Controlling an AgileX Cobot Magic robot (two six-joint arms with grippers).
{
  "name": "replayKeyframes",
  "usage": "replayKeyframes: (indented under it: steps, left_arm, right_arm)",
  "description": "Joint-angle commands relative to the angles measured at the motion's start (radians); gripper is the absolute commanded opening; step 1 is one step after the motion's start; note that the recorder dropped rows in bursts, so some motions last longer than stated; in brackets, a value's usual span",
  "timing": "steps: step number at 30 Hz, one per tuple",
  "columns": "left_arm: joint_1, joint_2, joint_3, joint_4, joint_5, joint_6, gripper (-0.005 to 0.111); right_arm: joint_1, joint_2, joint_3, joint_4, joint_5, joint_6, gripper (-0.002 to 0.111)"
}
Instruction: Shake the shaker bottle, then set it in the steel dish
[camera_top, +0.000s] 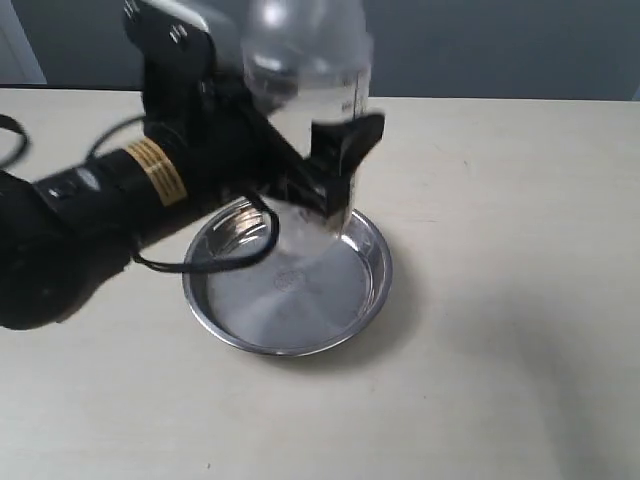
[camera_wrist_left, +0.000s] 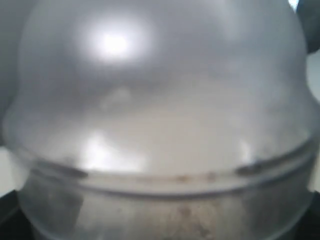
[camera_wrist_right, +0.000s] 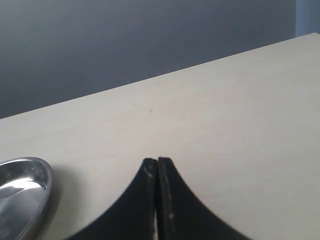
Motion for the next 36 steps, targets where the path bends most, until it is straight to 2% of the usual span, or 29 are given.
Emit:
replayKeyframes:
  steps: [1, 2, 4, 6, 9, 11, 14, 16, 20, 22, 25, 28, 30, 33, 36]
  left_arm:
    - [-0.021, -0.114, -0.029, 0.178, -0.061, -0.068, 0.000]
    - [-0.021, -0.151, -0.051, 0.203, -0.041, -0.050, 0.000]
    - [-0.021, -0.148, -0.052, 0.136, 0.078, -0.040, 0.000]
    - [-0.011, -0.039, 0.006, 0.065, 0.165, 0.018, 0.000]
    - [0.012, 0.126, 0.054, -0.059, 0.123, 0.026, 0.000]
    - [0.008, 0.083, 0.037, -0.031, 0.113, 0.023, 0.000]
    - [-0.006, -0.107, -0.033, 0.061, 0.113, 0.023, 0.000]
    - [-0.005, -0.183, -0.055, 0.064, 0.108, 0.027, 0.000]
    - [0.024, -0.053, 0.018, -0.021, 0.115, 0.049, 0.000]
    - [0.038, -0.017, 0.015, -0.031, 0.104, 0.046, 0.000]
    - [0.016, -0.150, -0.040, 0.081, 0.116, 0.036, 0.000]
    - [0.017, -0.230, -0.072, 0.078, 0.139, 0.036, 0.000]
    - [0.024, -0.171, -0.032, 0.050, 0.191, 0.054, 0.000]
    - [0.029, -0.020, 0.025, -0.009, 0.162, 0.053, 0.000]
    - [0.007, -0.045, 0.008, 0.019, 0.136, 0.040, 0.000]
  right_arm:
    - [-0.003, -0.005, 0.001, -0.001, -0.011, -0.002, -0.001]
    - [-0.003, -0.005, 0.001, -0.001, -0.011, -0.002, -0.001]
    - [-0.003, -0.005, 0.001, -0.001, -0.011, -0.002, -0.001]
    - [-0.003, -0.005, 0.001, -0.001, -0.011, -0.002, -0.001]
    - [-0.003, -0.005, 0.001, -0.001, -0.011, -0.002, -0.001]
    - [-0.003, -0.005, 0.001, -0.001, -0.011, -0.002, -0.001]
    - [-0.003, -0.005, 0.001, -0.001, -0.011, -0.002, -0.001]
    - [-0.003, -0.005, 0.001, -0.001, -0.011, -0.002, -0.001]
    - [-0.003, -0.005, 0.001, -0.001, -0.011, -0.002, -0.001]
    - [-0.003, -0.005, 0.001, -0.001, -0.011, -0.002, -0.001]
    - [-0.003, -0.005, 0.001, -0.001, -0.011, -0.002, -0.001]
    - [-0.003, -0.005, 0.001, -0.001, -0.011, -0.002, -0.001]
    - [-0.003, -0.005, 0.001, -0.001, -0.011, -0.002, -0.001]
    - [-0.003, -0.005, 0.001, -0.001, -0.011, -0.002, -0.001]
    - [-0.003, -0.005, 0.001, -0.001, -0.011, -0.002, -0.001]
